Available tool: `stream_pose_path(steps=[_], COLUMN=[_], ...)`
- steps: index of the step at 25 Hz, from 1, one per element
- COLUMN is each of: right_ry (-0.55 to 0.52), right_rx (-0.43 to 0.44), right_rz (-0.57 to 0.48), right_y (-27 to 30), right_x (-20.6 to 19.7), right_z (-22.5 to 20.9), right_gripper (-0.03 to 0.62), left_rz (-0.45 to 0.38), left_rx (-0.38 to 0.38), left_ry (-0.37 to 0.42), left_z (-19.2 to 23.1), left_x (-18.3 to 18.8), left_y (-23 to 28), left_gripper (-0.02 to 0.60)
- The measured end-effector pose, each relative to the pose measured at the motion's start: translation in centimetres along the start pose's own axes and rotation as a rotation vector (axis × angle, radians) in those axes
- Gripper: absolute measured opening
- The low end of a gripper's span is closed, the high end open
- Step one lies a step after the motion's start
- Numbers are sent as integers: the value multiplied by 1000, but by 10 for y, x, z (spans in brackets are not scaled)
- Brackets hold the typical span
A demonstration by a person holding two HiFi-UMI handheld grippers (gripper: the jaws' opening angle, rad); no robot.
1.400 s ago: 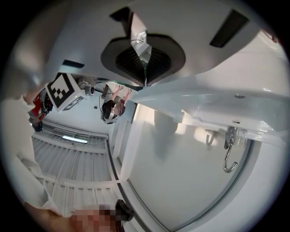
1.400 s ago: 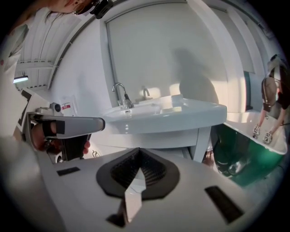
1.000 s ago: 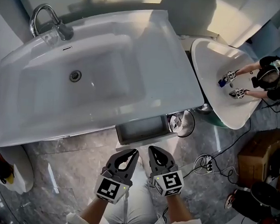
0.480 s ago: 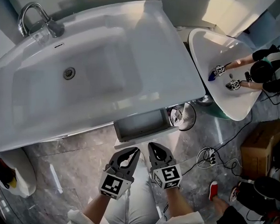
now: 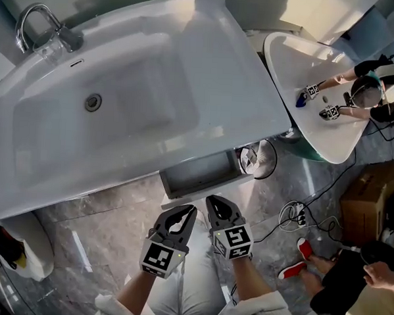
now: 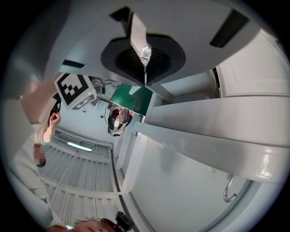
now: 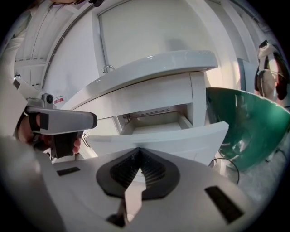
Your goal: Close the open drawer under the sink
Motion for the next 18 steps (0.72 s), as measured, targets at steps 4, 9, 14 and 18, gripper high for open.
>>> stream_pose_path(steps=[4,9,14,18], right_ry=[22,35,29,38], right_rx=[-12,-19,-22,-31], right_rz=[-15,-36,-47,-60], right_y=[-1,1,1,5], right_x=[1,3,5,10], right_z=[1,2,2,3], right_gripper=[10,10,10,9], left_rz=[-1,2,1,-2], left_rx=[-2,-2,-4,-5], left_ry=[-4,-10,-9,-8], left_z=[3,8,10,12], left_x=[0,-1,-2,-1], left_y=[0,-1,-2,-2], left_gripper=[25,25,25,25])
Point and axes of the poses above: the fingertips, and each gripper's own axes: y forward along the fingers, z to its left, x out of its top, the point moved 2 cm from there along -y, backward along the fingers, and after that the axes turned 10 degrees about y, right-handed, at the moved point
